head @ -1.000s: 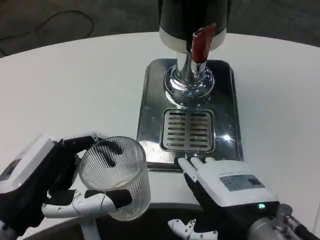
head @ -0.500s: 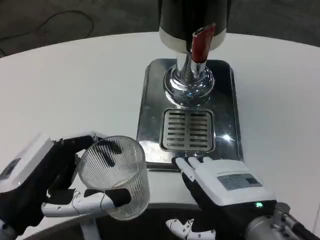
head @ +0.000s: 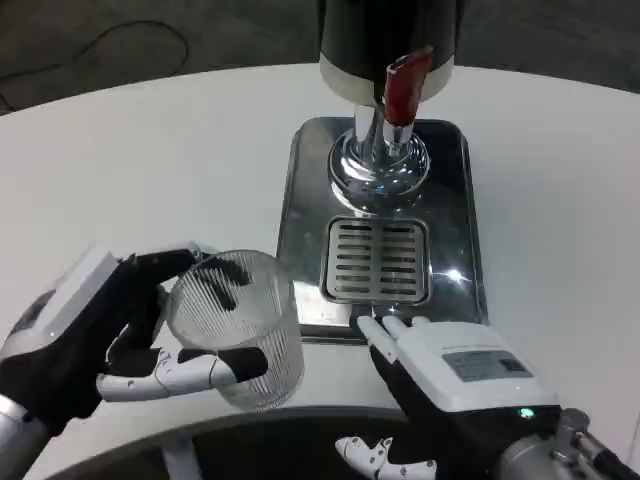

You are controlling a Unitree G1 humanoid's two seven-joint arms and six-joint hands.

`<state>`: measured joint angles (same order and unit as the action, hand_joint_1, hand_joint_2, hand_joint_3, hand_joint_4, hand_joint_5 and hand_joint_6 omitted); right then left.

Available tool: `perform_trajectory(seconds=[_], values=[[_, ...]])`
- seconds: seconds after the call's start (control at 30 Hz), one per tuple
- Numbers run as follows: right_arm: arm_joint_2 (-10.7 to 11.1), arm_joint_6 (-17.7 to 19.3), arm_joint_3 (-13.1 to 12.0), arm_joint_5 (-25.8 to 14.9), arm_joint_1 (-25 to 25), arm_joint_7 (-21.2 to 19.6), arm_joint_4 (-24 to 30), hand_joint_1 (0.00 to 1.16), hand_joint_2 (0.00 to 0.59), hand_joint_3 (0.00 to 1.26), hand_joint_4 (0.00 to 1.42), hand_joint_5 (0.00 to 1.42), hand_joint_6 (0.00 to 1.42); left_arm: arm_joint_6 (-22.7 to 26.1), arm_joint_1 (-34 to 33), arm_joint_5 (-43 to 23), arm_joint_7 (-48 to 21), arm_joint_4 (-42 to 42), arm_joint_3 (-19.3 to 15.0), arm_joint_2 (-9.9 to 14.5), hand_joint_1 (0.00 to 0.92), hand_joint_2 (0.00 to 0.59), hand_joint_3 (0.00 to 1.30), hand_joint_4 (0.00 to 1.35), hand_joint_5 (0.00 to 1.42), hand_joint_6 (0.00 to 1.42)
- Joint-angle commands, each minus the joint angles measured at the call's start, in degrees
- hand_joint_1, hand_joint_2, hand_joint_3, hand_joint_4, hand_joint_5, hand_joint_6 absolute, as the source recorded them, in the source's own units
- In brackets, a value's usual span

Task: Grasp the cup under the faucet to collect the drink, then remove the cup.

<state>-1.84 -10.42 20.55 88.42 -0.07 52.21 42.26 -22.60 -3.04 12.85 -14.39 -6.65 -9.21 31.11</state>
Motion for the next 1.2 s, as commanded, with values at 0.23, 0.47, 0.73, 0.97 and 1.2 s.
perform_trajectory(seconds=[0.23,0.47,0.73,0.97,1.2], values=[[-0.8,0.0,-1.7,-0.9,2.0,-0.9,2.9,0.28,0.389,0.00,0.00,0.00,0.00,-1.0,-7.4,3.2,3.5,7.1,2.5,-0.8,0.488,0.209,1.06,1.27,1.42,1.42],[-0.7,0.2,-2.8,-1.6,3.0,-0.7,4.5,0.28,0.389,0.00,0.00,0.00,0.00,-1.4,-15.4,7.0,6.9,15.3,5.2,-1.2,0.488,0.209,1.06,1.27,1.42,1.42],[0.0,0.8,-4.6,-3.0,4.0,0.0,6.7,0.28,0.389,0.00,0.00,0.00,0.00,-2.7,-26.5,12.0,12.4,26.6,9.5,-1.7,0.489,0.209,1.06,1.27,1.42,1.42],[0.1,1.3,-5.4,-4.2,4.6,0.9,8.9,0.28,0.389,0.00,0.00,0.00,0.00,-4.0,-35.2,15.6,16.2,36.7,14.3,-2.6,0.489,0.209,1.06,1.27,1.42,1.42],[-0.2,1.9,-5.8,-4.7,4.9,1.7,10.4,0.28,0.389,0.00,0.00,0.00,0.00,-5.2,-40.5,17.6,18.3,43.8,17.7,-3.4,0.486,0.211,1.06,1.27,1.42,1.42]])
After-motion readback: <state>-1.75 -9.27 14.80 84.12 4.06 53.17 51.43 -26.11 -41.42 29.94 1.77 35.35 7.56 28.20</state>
